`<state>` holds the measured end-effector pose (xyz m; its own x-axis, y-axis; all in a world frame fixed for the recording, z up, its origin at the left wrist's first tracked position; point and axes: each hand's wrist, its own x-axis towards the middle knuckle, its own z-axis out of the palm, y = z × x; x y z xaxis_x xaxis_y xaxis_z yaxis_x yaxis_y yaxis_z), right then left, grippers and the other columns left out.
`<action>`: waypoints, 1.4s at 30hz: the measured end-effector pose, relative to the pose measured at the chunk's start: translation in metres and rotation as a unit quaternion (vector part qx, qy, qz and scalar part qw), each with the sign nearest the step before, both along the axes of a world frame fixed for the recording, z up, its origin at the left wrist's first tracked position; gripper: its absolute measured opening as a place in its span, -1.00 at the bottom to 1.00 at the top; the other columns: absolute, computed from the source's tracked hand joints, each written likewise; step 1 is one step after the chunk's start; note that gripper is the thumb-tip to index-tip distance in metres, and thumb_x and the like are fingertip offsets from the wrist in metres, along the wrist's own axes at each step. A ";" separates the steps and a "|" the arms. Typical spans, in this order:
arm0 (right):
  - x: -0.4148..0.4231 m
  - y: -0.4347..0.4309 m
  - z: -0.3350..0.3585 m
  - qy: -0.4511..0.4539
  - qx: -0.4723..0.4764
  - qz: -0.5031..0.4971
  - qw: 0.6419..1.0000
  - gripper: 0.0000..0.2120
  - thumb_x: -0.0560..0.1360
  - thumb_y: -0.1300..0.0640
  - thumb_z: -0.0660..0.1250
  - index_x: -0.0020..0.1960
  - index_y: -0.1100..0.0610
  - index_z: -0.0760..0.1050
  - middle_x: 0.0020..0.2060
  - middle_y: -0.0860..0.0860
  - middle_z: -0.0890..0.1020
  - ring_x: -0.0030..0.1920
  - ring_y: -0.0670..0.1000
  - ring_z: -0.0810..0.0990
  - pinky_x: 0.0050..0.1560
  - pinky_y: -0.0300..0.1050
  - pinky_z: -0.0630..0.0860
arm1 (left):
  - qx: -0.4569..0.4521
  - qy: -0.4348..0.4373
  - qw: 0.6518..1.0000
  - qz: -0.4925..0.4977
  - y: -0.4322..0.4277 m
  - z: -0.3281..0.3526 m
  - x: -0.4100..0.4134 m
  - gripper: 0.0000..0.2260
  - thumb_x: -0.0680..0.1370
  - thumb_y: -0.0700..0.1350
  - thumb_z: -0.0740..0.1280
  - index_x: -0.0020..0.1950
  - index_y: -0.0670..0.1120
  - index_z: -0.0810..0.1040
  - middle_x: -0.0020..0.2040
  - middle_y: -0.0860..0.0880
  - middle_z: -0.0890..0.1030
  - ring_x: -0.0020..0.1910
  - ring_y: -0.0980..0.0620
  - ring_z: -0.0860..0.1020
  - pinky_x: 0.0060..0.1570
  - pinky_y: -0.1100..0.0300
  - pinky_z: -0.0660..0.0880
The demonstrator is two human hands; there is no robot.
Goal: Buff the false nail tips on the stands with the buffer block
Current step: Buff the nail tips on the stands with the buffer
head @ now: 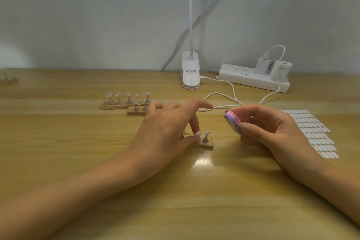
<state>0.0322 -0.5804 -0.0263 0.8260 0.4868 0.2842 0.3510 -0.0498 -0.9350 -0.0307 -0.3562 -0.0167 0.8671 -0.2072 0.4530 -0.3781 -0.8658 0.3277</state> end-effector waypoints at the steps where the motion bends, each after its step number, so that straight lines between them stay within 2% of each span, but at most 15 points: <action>1: 0.001 -0.001 -0.001 0.003 0.009 0.003 1.000 -0.74 0.36 -0.05 0.55 0.05 -0.13 0.70 0.00 -0.06 0.72 -0.10 -0.10 0.66 -0.16 -0.26 0.60 | 0.023 -0.028 0.999 -0.004 -0.002 -0.001 0.000 -0.45 0.46 -0.10 0.53 0.36 0.17 0.41 -0.15 0.23 0.57 -0.02 0.20 0.51 0.21 0.05 0.25; 3: 0.003 -0.003 -0.001 0.022 0.030 0.014 0.999 -0.75 0.39 -0.02 0.55 0.06 -0.12 0.69 -0.05 -0.06 0.71 -0.10 -0.09 0.65 -0.14 -0.26 0.59 | 0.069 -0.094 0.993 -0.018 -0.003 -0.003 -0.003 -0.42 0.44 -0.17 0.54 0.36 0.10 0.38 -0.18 0.18 0.60 -0.02 0.11 0.59 0.15 0.01 0.31; 5: 0.004 -0.005 0.001 0.050 0.057 0.033 0.997 -0.75 0.37 -0.03 0.53 0.05 -0.10 0.70 -0.09 -0.06 0.70 -0.10 -0.09 0.65 -0.12 -0.26 0.58 | 0.052 -0.129 0.989 -0.047 0.000 -0.002 -0.006 -0.41 0.45 -0.19 0.52 0.37 0.08 0.34 -0.17 0.16 0.62 -0.03 0.10 0.63 0.15 0.02 0.36; 8: 0.005 -0.005 0.005 0.125 0.112 0.074 0.983 -0.60 0.26 -0.14 0.63 0.04 -0.06 0.71 -0.10 -0.04 0.70 -0.11 -0.07 0.68 -0.11 -0.23 0.61 | -0.130 -0.077 0.984 -0.093 0.008 0.005 -0.018 -0.45 0.48 -0.21 0.49 0.39 0.07 0.39 -0.15 0.14 0.61 -0.08 0.11 0.66 0.09 0.20 0.51; 12: 0.000 0.007 0.006 0.250 0.181 0.123 0.943 -0.50 0.21 -0.02 0.69 0.11 0.05 0.71 -0.08 0.03 0.71 -0.11 -0.04 0.71 -0.14 -0.23 0.64 | -0.380 0.082 0.915 -0.108 0.014 0.002 -0.032 -0.50 0.44 -0.20 0.51 0.30 0.14 0.47 -0.15 0.01 0.65 -0.08 0.04 0.67 -0.16 0.15 0.59; 15: -0.005 0.016 0.007 0.341 0.226 0.132 0.903 -0.46 0.18 0.11 0.71 0.13 0.17 0.70 -0.08 0.08 0.71 -0.12 0.03 0.72 -0.14 -0.22 0.65 | -0.477 0.135 0.860 -0.121 0.011 -0.008 -0.033 -0.49 0.38 -0.24 0.55 0.26 0.10 0.52 -0.21 -0.02 0.66 -0.16 0.09 0.64 -0.15 0.30 0.54; 17: -0.009 0.021 0.007 0.350 0.235 0.119 0.899 -0.60 0.27 0.14 0.62 0.09 0.16 0.72 -0.08 0.08 0.71 -0.13 0.03 0.73 -0.15 -0.22 0.65 | -0.500 0.139 0.845 -0.129 0.009 -0.012 -0.032 -0.47 0.37 -0.23 0.54 0.28 0.08 0.51 -0.20 -0.06 0.68 -0.16 0.04 0.67 -0.11 0.30 0.55; 19: -0.015 0.024 0.005 0.285 0.201 0.093 0.933 -0.76 0.34 0.16 0.49 0.01 0.06 0.74 -0.11 0.04 0.71 -0.14 -0.02 0.72 -0.16 -0.24 0.64 | -0.505 0.132 0.842 -0.134 0.008 -0.013 -0.031 -0.47 0.39 -0.16 0.54 0.31 0.08 0.48 -0.19 -0.08 0.70 -0.15 -0.04 0.70 -0.15 0.30 0.55; 22: -0.021 0.022 0.002 0.072 0.076 0.073 0.992 -0.83 0.39 0.10 0.52 -0.02 0.03 0.69 -0.09 -0.01 0.70 -0.07 -0.02 0.70 -0.07 -0.21 0.63 | -0.485 0.122 0.858 -0.120 0.008 -0.013 -0.032 -0.47 0.42 -0.13 0.53 0.32 0.14 0.45 -0.16 -0.06 0.72 -0.14 -0.04 0.72 -0.27 0.34 0.54; 25: -0.021 0.020 -0.002 -0.147 -0.021 0.068 0.987 -0.82 0.49 0.07 0.47 0.04 0.11 0.65 -0.04 0.02 0.67 -0.02 0.10 0.68 -0.02 -0.10 0.64 | -0.453 0.122 0.876 -0.109 0.009 -0.015 -0.031 -0.46 0.46 -0.19 0.52 0.33 0.18 0.42 -0.13 -0.04 0.72 -0.10 -0.04 0.72 -0.41 0.26 0.52; 27: -0.020 0.021 -0.005 -0.229 -0.057 0.049 0.970 -0.81 0.50 0.07 0.42 0.08 0.09 0.65 -0.01 0.05 0.64 -0.02 0.11 0.65 -0.07 -0.09 0.62 | -0.445 0.124 0.880 -0.107 0.009 -0.016 -0.030 -0.47 0.47 -0.21 0.50 0.33 0.17 0.42 -0.13 -0.04 0.72 -0.10 -0.06 0.71 -0.45 0.21 0.51; 33: -0.022 0.023 -0.006 -0.336 -0.106 0.017 0.936 -0.81 0.51 0.10 0.44 0.11 0.07 0.64 -0.02 0.03 0.62 0.01 0.00 0.61 -0.03 -0.24 0.53 | -0.453 0.133 0.875 -0.110 0.009 -0.019 -0.029 -0.49 0.43 -0.21 0.51 0.28 0.13 0.43 -0.19 -0.08 0.70 -0.19 -0.19 0.68 -0.50 0.19 0.48; 35: -0.022 0.024 -0.003 -0.364 -0.119 0.008 0.924 -0.81 0.51 0.09 0.40 0.11 0.06 0.63 -0.03 0.02 0.62 0.02 -0.06 0.60 0.03 -0.30 0.49 | -0.455 0.138 0.872 -0.116 0.008 -0.019 -0.029 -0.52 0.43 -0.21 0.51 0.26 0.10 0.43 -0.21 -0.09 0.69 -0.20 -0.15 0.68 -0.50 0.22 0.47; 38: -0.024 0.025 0.000 -0.361 -0.115 0.000 0.926 -0.81 0.50 0.06 0.42 0.10 0.04 0.62 -0.07 0.02 0.62 -0.03 -0.09 0.60 0.03 -0.28 0.50 | -0.456 0.143 0.870 -0.124 0.008 -0.020 -0.029 -0.54 0.44 -0.19 0.53 0.24 0.07 0.43 -0.24 -0.09 0.68 -0.21 -0.07 0.69 -0.51 0.24 0.45; 42: -0.030 0.030 0.001 -0.395 -0.116 0.011 0.911 -0.84 0.51 0.09 0.43 0.08 0.04 0.63 -0.14 0.05 0.61 -0.09 -0.05 0.62 -0.02 -0.20 0.52 | -0.455 0.140 0.870 -0.131 0.007 -0.019 -0.030 -0.56 0.43 -0.09 0.51 0.22 0.08 0.43 -0.26 -0.07 0.66 -0.22 -0.10 0.69 -0.52 0.25 0.43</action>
